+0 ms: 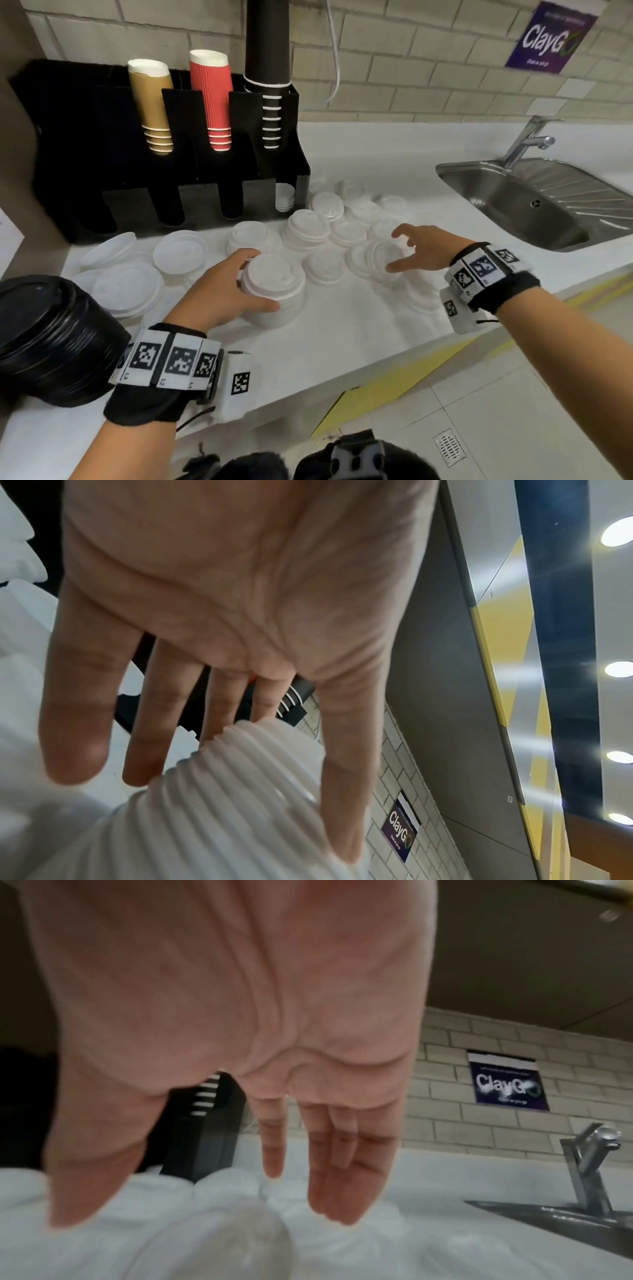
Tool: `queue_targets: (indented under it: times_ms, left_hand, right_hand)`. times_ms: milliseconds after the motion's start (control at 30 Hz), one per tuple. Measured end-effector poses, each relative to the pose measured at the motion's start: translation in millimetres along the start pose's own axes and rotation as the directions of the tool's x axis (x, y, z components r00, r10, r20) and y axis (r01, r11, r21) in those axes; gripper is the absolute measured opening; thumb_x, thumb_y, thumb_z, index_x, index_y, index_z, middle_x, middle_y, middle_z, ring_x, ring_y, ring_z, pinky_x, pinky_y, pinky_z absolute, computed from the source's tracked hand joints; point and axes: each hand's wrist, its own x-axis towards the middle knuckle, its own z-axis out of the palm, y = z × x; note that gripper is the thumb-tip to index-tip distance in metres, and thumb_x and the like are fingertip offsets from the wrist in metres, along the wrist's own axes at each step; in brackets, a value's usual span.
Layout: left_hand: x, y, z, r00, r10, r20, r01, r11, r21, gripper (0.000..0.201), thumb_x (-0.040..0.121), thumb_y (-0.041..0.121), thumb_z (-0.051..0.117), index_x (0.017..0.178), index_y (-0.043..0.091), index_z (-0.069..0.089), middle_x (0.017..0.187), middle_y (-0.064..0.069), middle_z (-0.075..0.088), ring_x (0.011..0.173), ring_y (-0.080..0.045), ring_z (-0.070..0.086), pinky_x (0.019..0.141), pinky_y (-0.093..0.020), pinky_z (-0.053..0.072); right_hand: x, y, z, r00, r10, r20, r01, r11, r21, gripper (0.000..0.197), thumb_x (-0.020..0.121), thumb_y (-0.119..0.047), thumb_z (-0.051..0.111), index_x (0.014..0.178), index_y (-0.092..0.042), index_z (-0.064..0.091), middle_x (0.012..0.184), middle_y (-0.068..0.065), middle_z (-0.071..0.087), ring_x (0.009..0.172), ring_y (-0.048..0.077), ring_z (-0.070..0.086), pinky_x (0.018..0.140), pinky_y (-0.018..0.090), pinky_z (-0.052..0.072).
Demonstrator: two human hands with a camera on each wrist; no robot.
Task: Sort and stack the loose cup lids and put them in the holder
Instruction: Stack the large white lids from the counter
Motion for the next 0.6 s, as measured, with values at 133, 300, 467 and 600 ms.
queue_targets:
  times_ms: [133,300,467,600]
  left_hand:
    - [0,2,0,1.000,0.003,-0.003,-0.003,1.000,0.000,0.076,0.060,0.028,0.091,0.118,0.044,0.045,0.106,0.031,0.050,0.102,-0.010,0.056,0.081,-0.038,0.050]
    - [-2,4,1,1.000,-0.010,-0.005,0.010,1.000,0.008,0.076,0.060,0.027,0.091,0.119,0.044,0.045,0.106,0.029,0.049,0.106,-0.014,0.056,0.081,-0.038,0.050]
    - [-4,7,1,1.000,-0.016,0.001,0.016,1.000,-0.002,0.077,0.062,0.026,0.091,0.123,0.040,0.047,0.109,0.026,0.050,0.106,-0.014,0.056,0.077,-0.036,0.048]
    - [-6,9,-1,1.000,-0.025,0.004,0.025,1.000,-0.007,0.080,0.063,0.026,0.090,0.130,0.037,0.047,0.121,0.017,0.053,0.107,-0.014,0.055,0.075,-0.034,0.047]
  right_hand:
    - [11,-18,17,0.999,-0.036,0.018,0.037,0.998,-0.048,0.085,0.075,-0.052,0.073,0.142,-0.024,0.029,0.129,0.010,0.050,0.118,0.028,0.050,0.087,0.032,0.038]
    - [5,-34,18,0.992,-0.120,0.042,0.124,0.986,-0.113,0.078,0.068,-0.041,0.080,0.129,-0.024,0.035,0.104,0.001,0.045,0.086,0.021,0.053,0.072,0.032,0.045]
    - [-16,-56,20,0.957,-0.260,0.131,0.287,0.921,-0.263,0.077,0.062,-0.046,0.078,0.123,-0.035,0.032,0.103,-0.005,0.038,0.092,0.017,0.046,0.067,0.030,0.044]
    - [-18,-67,13,0.933,-0.303,0.195,0.352,0.884,-0.307,0.072,0.062,-0.049,0.074,0.122,-0.045,0.036,0.106,-0.007,0.036,0.102,0.017,0.040,0.073,0.033,0.046]
